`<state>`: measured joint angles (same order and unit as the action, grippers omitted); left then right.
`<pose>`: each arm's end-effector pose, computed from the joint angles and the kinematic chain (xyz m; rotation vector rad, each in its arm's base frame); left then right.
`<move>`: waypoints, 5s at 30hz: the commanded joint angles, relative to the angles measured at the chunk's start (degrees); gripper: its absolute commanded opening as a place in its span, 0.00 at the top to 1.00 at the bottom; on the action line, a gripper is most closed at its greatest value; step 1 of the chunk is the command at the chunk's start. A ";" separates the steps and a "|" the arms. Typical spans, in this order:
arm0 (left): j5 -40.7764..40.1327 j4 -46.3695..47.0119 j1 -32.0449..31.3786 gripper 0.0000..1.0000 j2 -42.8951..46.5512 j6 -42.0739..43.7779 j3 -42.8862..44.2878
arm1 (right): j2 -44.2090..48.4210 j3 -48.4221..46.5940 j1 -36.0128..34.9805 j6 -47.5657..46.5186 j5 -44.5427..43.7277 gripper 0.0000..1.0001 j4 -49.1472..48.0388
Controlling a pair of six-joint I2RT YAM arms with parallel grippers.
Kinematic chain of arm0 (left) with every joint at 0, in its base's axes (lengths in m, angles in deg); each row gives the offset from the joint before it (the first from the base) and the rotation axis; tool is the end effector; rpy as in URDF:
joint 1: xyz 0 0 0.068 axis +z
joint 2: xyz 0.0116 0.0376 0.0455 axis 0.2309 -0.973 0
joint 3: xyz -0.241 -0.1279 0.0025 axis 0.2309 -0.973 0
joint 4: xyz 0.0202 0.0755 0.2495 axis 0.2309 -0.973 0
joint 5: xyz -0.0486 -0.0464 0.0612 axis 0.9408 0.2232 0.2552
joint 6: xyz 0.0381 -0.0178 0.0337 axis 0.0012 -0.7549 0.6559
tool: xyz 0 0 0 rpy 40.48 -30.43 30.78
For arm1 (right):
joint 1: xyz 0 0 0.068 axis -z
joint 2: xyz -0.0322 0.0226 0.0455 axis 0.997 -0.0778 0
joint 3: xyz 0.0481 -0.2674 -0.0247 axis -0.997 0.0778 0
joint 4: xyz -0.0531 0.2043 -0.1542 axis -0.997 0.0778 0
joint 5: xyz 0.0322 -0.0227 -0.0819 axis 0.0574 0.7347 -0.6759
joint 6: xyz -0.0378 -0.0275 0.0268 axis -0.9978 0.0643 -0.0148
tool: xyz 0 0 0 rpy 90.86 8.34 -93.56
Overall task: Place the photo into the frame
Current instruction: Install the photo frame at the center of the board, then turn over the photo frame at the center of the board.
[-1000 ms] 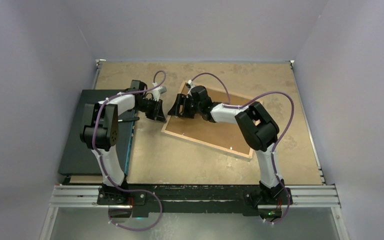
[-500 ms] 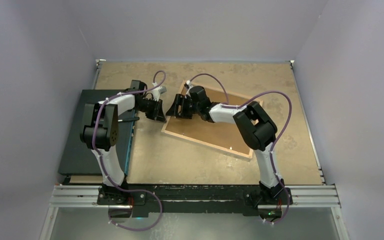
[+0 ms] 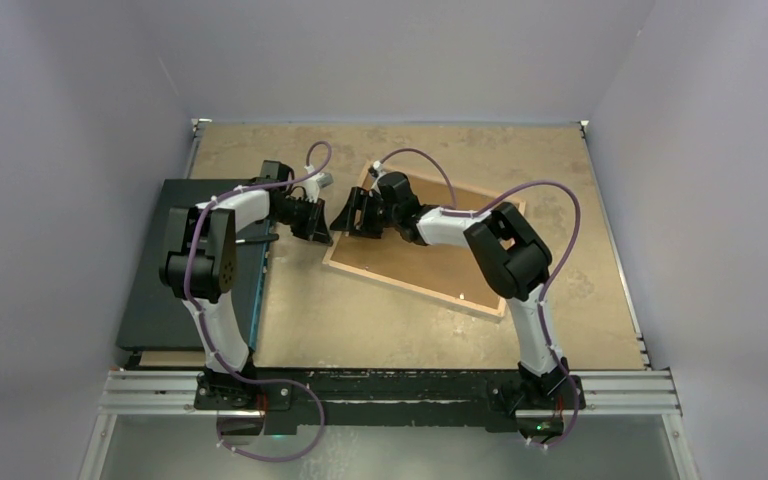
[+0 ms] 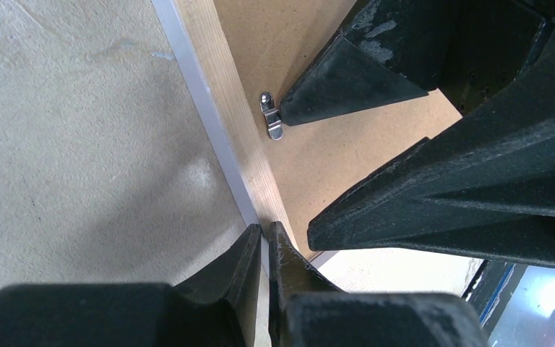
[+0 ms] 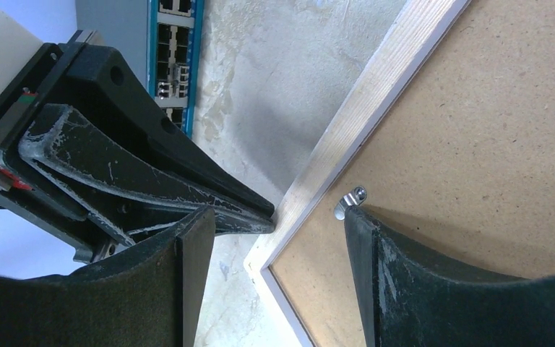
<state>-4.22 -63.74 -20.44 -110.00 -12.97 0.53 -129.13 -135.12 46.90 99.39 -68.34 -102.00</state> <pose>0.3664 -0.0701 0.1496 0.5622 2.5256 -1.0080 0.3663 0.3088 0.1559 -0.0659 2.2310 1.2729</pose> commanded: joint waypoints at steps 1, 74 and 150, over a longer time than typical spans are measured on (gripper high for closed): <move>-1.54 1.77 -0.98 0.94 0.41 0.06 -1.43 | -2.11 -0.83 -1.69 1.87 -0.73 0.31 -1.04; -1.55 3.85 -0.91 0.95 2.61 -1.51 -4.57 | 1.54 10.14 -4.33 15.98 -20.68 0.47 -14.71; -25.23 -16.30 1.29 0.16 30.05 11.40 12.77 | 25.55 18.66 -14.90 -42.24 -27.51 0.31 24.82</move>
<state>-25.35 -78.97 -19.72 -81.48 -1.74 11.64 -103.66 -115.36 34.29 58.58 -89.76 -78.42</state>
